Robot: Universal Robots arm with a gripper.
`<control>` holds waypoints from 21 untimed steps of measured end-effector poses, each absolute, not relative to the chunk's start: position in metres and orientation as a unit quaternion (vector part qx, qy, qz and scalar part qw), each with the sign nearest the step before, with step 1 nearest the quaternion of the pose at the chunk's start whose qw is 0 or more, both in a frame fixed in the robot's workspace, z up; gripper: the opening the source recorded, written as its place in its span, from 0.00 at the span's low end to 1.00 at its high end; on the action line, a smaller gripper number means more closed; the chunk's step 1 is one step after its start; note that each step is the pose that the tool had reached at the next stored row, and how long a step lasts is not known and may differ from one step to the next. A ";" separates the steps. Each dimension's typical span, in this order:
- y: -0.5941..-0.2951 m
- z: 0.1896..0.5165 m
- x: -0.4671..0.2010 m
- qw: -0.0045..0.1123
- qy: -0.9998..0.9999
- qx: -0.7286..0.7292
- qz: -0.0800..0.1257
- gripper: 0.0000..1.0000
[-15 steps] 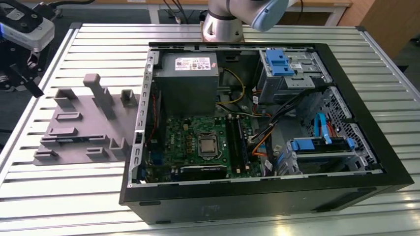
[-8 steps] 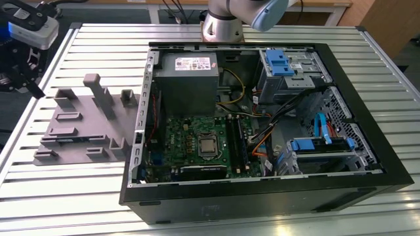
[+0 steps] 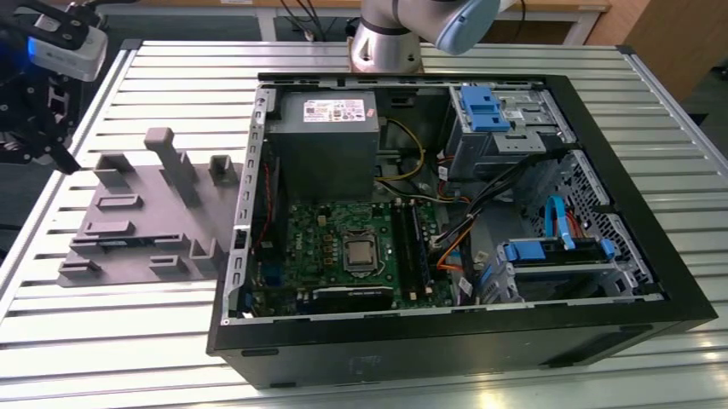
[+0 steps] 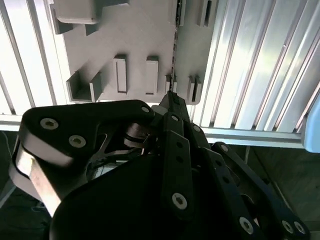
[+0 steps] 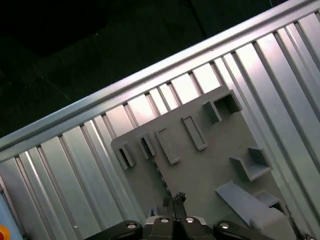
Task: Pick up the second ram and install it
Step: 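Pick up the second ram and move it above second insertion slot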
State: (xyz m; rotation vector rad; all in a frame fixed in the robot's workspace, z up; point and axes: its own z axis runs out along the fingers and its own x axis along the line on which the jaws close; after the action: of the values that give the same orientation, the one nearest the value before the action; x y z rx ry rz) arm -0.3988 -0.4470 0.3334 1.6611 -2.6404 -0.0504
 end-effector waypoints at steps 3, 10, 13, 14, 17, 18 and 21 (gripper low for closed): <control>-0.447 0.332 -0.399 0.011 -0.831 0.556 -0.016 0.11; -0.447 0.327 -0.399 0.012 -0.794 0.607 -0.015 0.11; -0.447 0.325 -0.399 0.013 -0.785 0.619 -0.015 0.11; -0.447 0.325 -0.399 0.013 -0.785 0.619 -0.015 0.17; -0.447 0.325 -0.399 0.013 -0.785 0.619 -0.015 0.29; -0.447 0.324 -0.399 0.012 -0.785 0.620 -0.015 0.29; -0.447 0.322 -0.399 0.013 -0.778 0.628 -0.015 0.36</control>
State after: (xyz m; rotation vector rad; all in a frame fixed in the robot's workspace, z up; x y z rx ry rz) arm -0.3989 -0.4471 0.3218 1.9567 -2.4248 -0.0456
